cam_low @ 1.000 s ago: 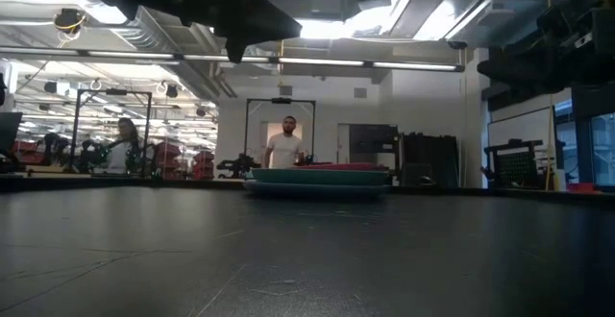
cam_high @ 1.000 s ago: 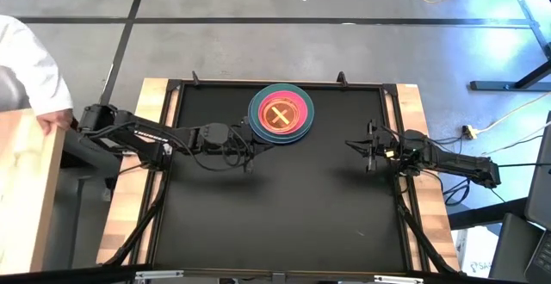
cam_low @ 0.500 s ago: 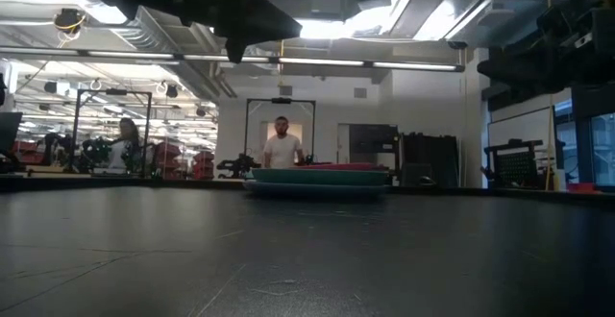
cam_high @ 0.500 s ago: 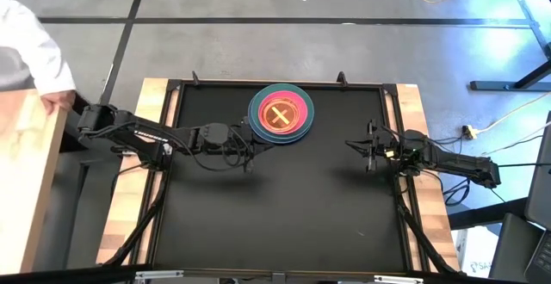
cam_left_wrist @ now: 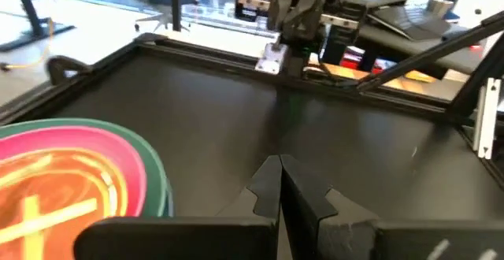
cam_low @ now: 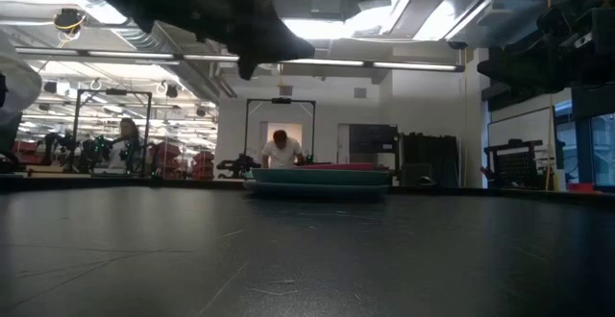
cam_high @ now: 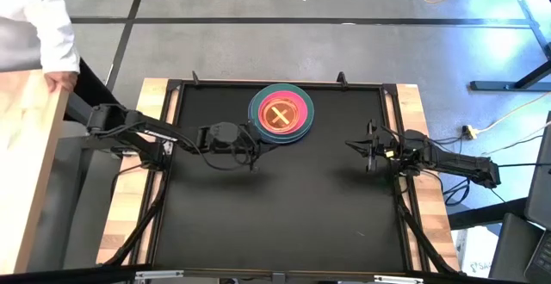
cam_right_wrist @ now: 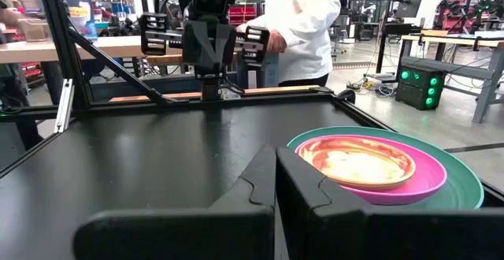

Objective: Stack plastic plates
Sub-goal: Return to Home Position

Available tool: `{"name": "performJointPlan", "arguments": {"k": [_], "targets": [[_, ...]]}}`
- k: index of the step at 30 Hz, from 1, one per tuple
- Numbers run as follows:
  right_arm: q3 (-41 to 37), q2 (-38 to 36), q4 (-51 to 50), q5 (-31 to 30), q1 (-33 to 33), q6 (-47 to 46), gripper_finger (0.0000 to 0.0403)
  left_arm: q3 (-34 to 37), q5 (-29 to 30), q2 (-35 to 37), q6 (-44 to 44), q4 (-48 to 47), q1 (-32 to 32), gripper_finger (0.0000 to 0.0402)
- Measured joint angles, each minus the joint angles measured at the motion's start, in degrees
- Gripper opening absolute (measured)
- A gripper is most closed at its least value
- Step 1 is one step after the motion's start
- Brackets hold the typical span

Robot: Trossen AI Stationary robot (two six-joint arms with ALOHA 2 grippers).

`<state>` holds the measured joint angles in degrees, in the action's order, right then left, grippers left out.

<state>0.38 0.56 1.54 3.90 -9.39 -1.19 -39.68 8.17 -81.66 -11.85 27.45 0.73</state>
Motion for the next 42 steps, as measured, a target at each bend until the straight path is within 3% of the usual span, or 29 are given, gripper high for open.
{"name": "performJointPlan", "arguments": {"k": [9,20,31,42], "targets": [[0.0,0.0,0.0,0.0,0.0,0.0,0.0005,-8.7,-2.1,-5.9,0.3,-10.3,0.9,0.0004],[0.0,0.0,0.0,0.0,0.0,0.0,0.0005,-9.6,-2.1,-4.9,1.9,-13.0,-0.9,0.0004],[0.0,0.0,0.0,0.0,0.0,0.0,0.0005,-1.8,4.6,9.2,1.2,-16.3,-6.0,0.0004],[0.0,0.0,0.0,0.0,0.0,0.0,0.0005,1.9,5.3,9.7,-1.6,-16.4,-7.5,0.0004]]}}
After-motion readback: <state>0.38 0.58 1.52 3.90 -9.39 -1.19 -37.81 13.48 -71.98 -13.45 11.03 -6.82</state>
